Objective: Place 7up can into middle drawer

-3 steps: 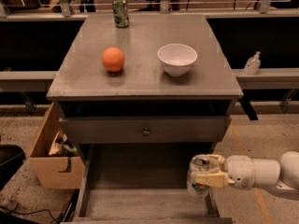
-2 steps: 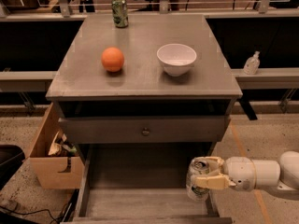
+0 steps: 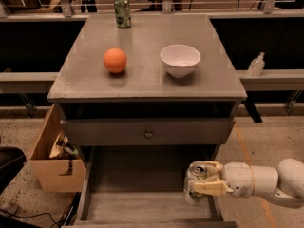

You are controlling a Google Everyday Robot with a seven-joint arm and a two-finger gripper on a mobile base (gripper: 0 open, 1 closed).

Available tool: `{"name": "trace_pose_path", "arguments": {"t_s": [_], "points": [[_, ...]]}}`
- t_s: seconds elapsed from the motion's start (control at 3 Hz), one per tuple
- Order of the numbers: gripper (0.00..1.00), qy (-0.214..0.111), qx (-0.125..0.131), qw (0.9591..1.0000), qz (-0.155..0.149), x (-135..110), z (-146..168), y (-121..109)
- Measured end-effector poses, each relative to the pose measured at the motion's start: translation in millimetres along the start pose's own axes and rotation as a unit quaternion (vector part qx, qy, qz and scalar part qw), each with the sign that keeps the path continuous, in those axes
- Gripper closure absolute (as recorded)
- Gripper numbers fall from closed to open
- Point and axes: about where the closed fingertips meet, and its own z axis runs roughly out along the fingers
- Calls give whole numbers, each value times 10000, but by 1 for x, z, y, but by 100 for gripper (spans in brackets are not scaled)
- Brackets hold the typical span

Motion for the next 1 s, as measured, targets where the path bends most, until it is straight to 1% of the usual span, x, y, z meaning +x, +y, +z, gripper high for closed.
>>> {"name": "trace_pose_path", "arguments": {"t_s": [0.33, 0.67, 1.0], "points": [[100, -542, -48, 9983, -213, 12, 26, -6], [100, -1110, -350, 9922, -447, 44, 66, -20], [100, -1190, -642, 9891, -579, 67, 106, -32]]}}
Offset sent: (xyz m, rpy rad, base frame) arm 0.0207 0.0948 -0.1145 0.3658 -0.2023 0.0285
